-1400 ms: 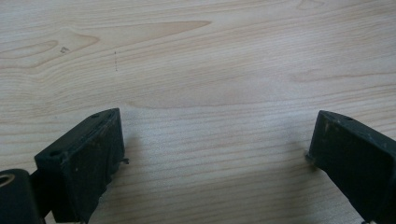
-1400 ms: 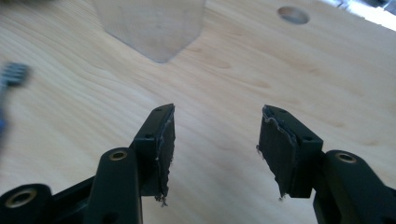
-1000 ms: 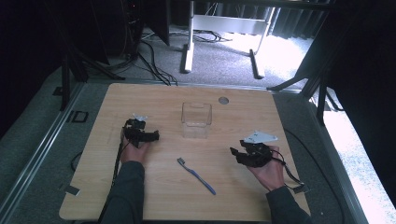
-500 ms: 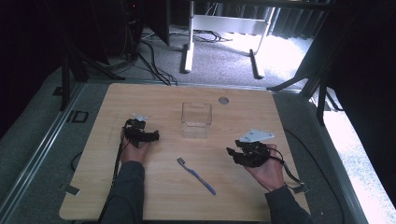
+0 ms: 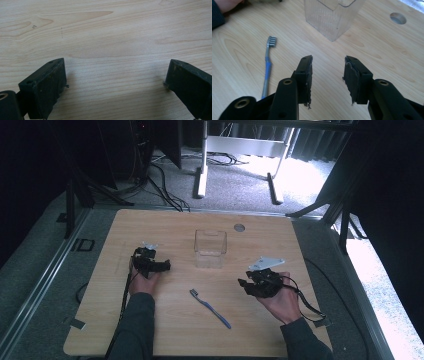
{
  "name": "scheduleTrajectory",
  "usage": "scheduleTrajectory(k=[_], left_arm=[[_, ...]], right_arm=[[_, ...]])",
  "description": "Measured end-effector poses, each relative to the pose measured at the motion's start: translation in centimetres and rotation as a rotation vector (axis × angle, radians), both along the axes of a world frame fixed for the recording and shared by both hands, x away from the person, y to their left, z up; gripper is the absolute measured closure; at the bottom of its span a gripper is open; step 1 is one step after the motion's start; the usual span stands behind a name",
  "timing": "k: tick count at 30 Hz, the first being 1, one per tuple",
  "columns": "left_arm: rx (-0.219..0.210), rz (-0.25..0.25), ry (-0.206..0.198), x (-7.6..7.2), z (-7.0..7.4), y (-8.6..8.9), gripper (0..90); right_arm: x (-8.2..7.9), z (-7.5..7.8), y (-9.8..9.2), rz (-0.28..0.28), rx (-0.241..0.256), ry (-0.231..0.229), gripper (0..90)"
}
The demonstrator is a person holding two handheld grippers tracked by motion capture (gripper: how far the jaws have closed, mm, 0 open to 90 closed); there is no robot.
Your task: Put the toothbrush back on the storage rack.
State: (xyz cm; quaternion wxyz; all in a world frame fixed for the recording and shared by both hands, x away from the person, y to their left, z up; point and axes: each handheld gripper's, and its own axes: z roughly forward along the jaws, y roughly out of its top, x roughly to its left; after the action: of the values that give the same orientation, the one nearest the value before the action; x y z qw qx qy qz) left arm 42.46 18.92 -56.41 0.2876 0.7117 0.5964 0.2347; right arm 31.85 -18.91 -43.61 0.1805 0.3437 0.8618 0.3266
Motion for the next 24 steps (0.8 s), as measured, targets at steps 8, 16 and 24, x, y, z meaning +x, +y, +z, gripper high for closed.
scheduleTrajectory(k=[8,16,24], left_arm=[[0.000,0.000,0.000,0.0,0.0,0.0,3.6],[0.000,0.002,0.000,0.0,0.0,0.0,3.6],[0.000,0.002,0.000,0.0,0.0,0.0,3.6]], right_arm=[[0.0,0.1,1.1,0.017,-0.012,0.012,59.6],[-0.3,0.7,1.8,0.021,-0.029,0.002,61.5],[-0.1,0.6,2.5,0.037,-0.043,0.032,61.4]])
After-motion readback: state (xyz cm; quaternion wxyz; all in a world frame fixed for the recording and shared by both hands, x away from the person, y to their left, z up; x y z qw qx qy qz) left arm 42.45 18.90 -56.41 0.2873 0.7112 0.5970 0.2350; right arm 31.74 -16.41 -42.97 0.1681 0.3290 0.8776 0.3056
